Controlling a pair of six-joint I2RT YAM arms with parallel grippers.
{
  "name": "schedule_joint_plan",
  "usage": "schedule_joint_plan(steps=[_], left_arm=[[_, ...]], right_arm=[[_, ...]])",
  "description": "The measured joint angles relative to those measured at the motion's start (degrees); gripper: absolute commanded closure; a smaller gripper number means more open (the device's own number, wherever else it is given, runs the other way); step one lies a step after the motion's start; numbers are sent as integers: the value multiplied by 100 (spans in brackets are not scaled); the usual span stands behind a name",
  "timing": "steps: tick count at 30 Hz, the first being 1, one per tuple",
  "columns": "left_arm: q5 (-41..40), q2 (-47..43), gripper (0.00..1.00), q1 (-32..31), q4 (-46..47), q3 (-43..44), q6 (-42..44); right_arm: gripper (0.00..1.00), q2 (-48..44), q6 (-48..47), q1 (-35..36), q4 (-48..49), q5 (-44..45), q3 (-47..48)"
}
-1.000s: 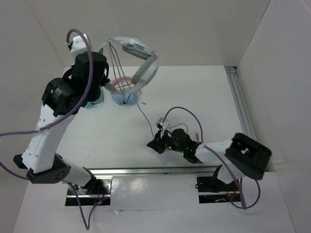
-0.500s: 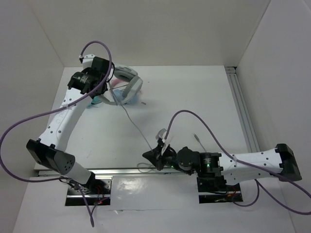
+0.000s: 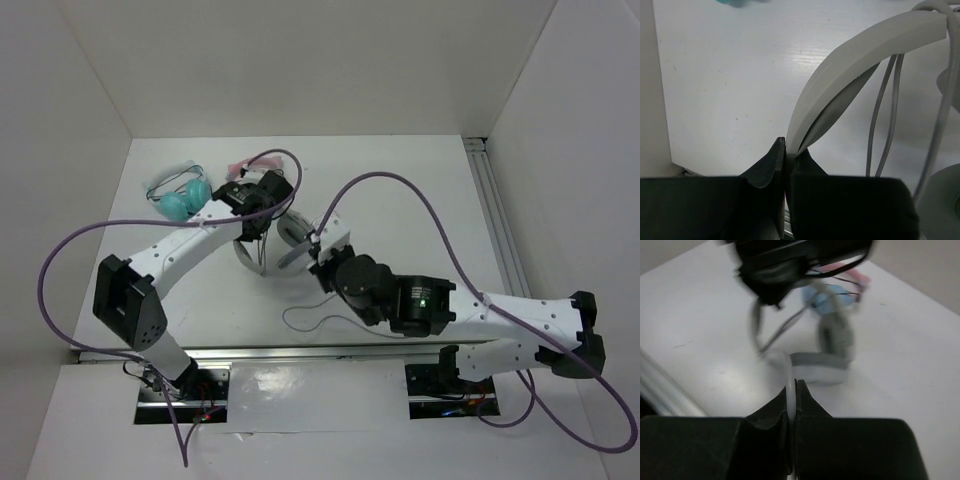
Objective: Wrap the headphones
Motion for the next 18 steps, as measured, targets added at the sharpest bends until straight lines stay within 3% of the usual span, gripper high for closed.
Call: schedule_joint_plan(steps=[4, 10, 18], left_arm=[[490, -717, 100, -339, 225, -909, 579], [1198, -1576, 100, -1248, 680, -1298, 1060], [1587, -1792, 100, -2413, 841, -1064, 1117]], right_arm=[[100, -111, -295, -1001, -332, 367, 24], [99, -149, -549, -2802, -431, -442, -9], [98, 334, -935, -3707, -415, -1648, 46]])
